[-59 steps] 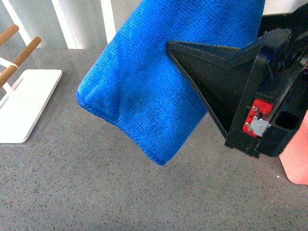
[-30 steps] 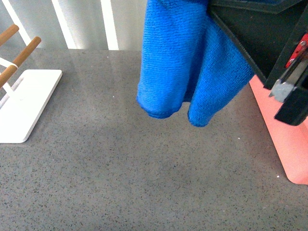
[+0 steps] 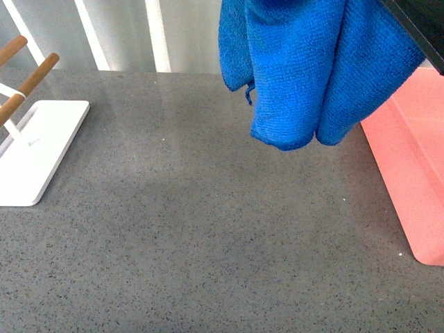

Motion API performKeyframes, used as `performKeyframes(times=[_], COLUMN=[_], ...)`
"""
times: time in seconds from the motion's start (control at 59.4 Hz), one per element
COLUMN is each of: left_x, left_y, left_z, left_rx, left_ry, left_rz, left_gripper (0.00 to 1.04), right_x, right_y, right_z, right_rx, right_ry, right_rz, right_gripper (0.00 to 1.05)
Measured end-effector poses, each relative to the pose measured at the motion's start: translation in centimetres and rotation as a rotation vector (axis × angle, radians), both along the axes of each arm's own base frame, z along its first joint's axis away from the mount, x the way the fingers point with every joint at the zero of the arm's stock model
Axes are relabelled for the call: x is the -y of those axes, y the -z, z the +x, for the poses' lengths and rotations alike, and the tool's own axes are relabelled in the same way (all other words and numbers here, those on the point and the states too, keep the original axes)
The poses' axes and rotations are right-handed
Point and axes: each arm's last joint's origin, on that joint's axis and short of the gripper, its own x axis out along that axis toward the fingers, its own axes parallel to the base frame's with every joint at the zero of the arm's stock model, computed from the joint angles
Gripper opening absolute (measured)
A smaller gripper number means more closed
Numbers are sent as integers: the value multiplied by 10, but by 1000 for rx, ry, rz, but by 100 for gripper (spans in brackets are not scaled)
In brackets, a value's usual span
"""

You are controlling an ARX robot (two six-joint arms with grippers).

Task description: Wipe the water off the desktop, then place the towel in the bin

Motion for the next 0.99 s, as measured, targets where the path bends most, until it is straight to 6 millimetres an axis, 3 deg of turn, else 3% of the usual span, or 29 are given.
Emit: performKeyframes(times=[0.168, 0.354, 0.589, 0.791, 0.825, 0.892, 0.993], left_x=[-33, -75, -118, -138, -140, -151, -156], left_y=[23, 51, 59, 68, 69, 74, 79], left_z=[9, 4, -36, -78, -82, -92, -107], left_rx=[-37, -64, -25, -42, -16, 216, 408], left_ry=[-96, -194, -263, -296, -315, -463, -550], left_rz=[35, 106, 131, 122, 140, 214, 247], left_gripper=[99, 98, 98, 98, 97, 84, 68], right_x=[7, 13, 23, 27, 27, 27, 29], right_y=[2, 3, 7, 9, 9, 10, 10], right_z=[2, 3, 3, 4, 3, 3, 3], right_rx=[-37, -54, -74, -68, -70, -72, -72], right_ry=[55, 88, 121, 140, 139, 138, 145], right_rz=[-5, -11, -19, -15, -16, -16, -16], right_gripper=[3, 3, 3, 3, 3, 3, 3])
